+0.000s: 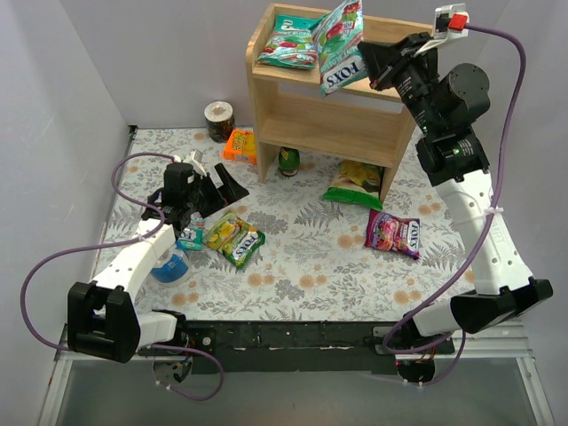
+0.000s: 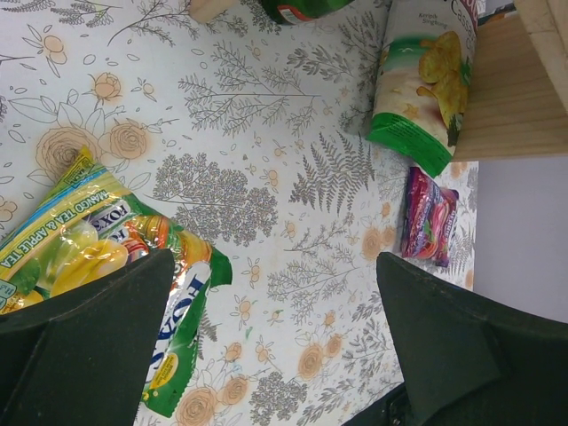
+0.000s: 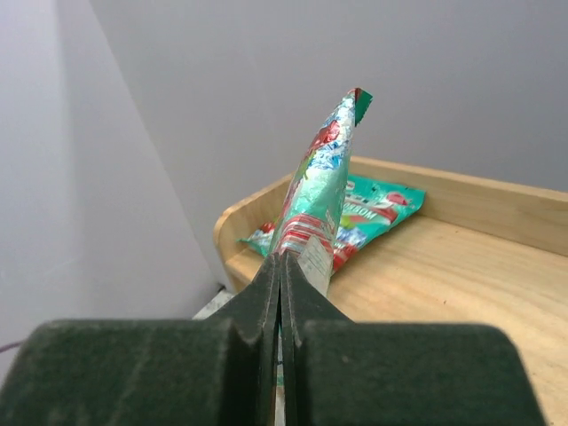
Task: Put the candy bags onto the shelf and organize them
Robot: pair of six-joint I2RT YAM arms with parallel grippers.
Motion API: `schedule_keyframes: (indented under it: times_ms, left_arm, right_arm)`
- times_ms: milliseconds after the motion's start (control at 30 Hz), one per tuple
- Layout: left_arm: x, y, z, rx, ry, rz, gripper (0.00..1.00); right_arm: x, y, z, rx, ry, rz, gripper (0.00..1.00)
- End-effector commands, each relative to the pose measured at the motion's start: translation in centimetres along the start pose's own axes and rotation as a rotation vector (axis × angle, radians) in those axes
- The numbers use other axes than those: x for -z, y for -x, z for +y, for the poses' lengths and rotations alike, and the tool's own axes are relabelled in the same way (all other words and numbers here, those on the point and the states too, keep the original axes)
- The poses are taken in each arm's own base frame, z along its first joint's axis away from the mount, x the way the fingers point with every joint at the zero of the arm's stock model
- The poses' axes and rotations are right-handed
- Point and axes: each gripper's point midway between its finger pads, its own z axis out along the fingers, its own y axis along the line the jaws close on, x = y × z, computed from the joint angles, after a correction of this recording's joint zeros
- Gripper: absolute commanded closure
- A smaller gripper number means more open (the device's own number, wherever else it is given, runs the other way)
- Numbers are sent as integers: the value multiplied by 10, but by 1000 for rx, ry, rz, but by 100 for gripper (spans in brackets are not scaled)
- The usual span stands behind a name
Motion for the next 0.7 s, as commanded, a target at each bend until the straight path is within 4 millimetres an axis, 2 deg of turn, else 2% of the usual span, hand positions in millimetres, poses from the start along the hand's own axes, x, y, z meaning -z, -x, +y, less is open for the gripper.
schedule_keyframes:
  times_ms: [0, 100, 233, 500, 667]
  left_arm:
    - [12, 8, -11, -32, -22, -40, 2]
    - [12, 8, -11, -30, -22, -38, 2]
    - [11, 8, -11, -34, -23, -36, 2]
    - [10, 5, -6, -25, -8, -34, 2]
    - [9, 2, -3, -20, -4, -30, 2]
  right_arm:
    - [1, 76, 0, 18, -65, -268, 99]
    - [-5, 68, -20, 16, -148, -271, 99]
    - [-22, 43, -44, 1, -213, -246, 99]
    - [-41, 10, -68, -43, -281, -196, 99]
    - [-46, 2, -78, -49, -324, -174, 99]
